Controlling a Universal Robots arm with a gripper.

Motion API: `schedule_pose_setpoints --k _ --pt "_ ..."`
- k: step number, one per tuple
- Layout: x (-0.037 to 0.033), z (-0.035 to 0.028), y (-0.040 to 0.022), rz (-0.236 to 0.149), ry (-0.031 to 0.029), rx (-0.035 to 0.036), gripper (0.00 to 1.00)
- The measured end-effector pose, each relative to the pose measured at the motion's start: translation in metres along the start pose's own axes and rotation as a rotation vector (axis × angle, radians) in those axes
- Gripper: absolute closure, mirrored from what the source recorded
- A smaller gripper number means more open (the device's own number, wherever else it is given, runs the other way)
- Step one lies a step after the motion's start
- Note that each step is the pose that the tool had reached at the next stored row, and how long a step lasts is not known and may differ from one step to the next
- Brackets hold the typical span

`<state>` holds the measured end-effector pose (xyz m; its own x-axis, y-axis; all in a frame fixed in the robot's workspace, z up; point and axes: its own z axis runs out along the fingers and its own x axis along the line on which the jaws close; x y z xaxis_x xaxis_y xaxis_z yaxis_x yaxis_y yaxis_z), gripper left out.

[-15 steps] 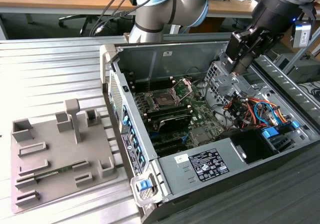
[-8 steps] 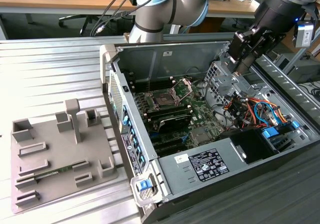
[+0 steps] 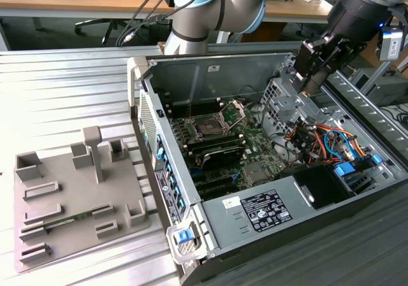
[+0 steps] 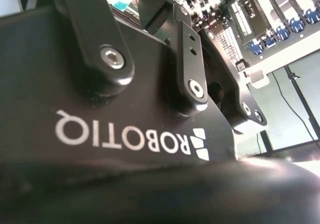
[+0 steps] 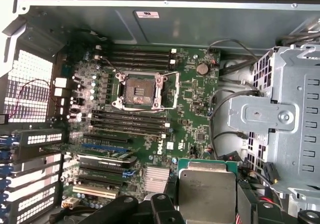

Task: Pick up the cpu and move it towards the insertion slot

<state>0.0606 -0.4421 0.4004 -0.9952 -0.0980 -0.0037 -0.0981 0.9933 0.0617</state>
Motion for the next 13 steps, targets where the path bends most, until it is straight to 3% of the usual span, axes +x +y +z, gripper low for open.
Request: schedule_pose_setpoints --k 13 --pt "-0.0115 0.0 -0.0011 0.0 0.0 -0.0001 0.45"
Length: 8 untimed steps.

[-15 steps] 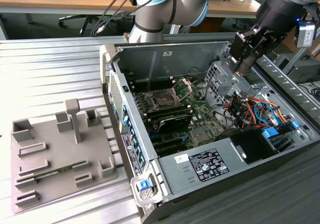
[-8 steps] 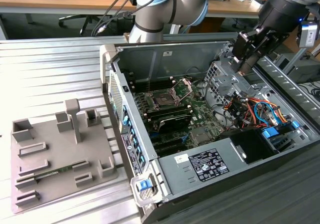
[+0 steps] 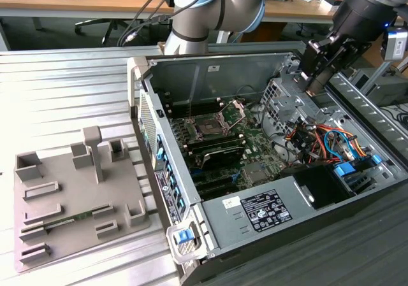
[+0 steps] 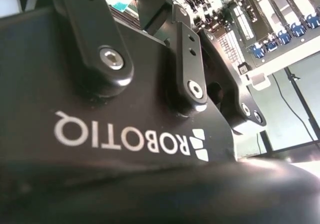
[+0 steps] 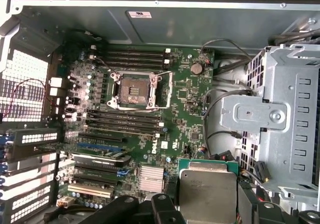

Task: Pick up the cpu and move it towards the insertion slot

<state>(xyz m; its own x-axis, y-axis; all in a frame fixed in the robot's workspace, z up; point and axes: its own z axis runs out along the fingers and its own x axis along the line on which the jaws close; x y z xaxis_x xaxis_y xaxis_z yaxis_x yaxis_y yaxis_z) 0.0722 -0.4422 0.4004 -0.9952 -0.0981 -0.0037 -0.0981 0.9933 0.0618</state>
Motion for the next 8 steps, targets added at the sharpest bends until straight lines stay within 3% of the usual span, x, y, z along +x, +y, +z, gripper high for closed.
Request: schedule_pose_setpoints --k 8 --pt "-0.0071 0.0 -0.0007 0.0 0.0 0.0 0.45"
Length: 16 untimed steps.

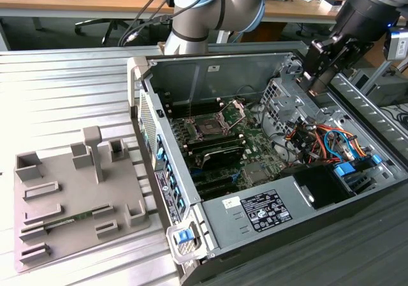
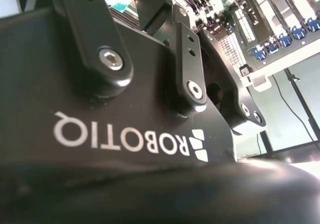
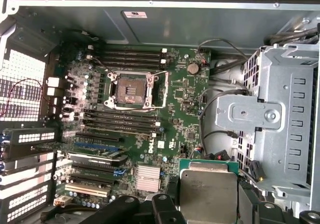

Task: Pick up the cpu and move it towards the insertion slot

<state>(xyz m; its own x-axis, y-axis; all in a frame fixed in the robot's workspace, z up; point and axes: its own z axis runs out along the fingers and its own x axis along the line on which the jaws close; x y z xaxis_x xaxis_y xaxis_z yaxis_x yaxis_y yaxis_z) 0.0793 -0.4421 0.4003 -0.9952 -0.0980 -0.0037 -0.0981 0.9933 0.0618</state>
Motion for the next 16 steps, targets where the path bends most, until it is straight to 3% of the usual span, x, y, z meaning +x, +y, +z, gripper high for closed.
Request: schedule_pose_setpoints --k 9,16 --pt "-0.0042 0.0004 0.0003 0.0 -0.0001 -0.0001 0.45" --pt "0.0008 0.0008 0.0011 0.0 0.0 0.0001 0.45"
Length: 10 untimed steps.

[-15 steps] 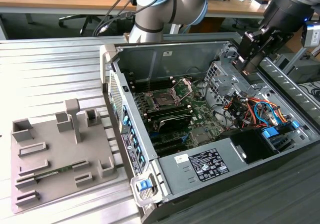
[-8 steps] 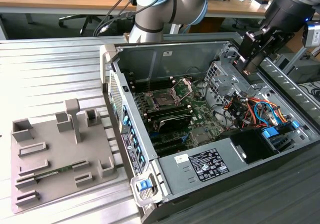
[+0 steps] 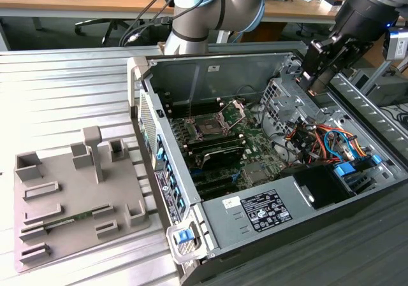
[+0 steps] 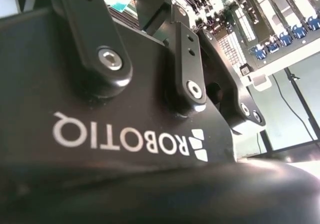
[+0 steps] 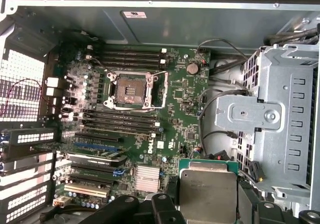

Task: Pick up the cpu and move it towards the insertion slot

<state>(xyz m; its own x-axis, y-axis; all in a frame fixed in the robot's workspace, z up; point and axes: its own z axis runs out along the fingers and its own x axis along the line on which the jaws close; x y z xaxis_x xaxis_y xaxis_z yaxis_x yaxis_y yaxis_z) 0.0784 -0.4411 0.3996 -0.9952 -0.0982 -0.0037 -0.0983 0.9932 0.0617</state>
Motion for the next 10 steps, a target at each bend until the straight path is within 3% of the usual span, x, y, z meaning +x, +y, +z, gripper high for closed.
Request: schedule_pose_setpoints --k 7,10 --pt "0.0008 0.0 0.0001 0.0 0.0 0.0 0.45" --pt "0.0046 0.0 0.0005 0.0 0.0 0.0 0.45"
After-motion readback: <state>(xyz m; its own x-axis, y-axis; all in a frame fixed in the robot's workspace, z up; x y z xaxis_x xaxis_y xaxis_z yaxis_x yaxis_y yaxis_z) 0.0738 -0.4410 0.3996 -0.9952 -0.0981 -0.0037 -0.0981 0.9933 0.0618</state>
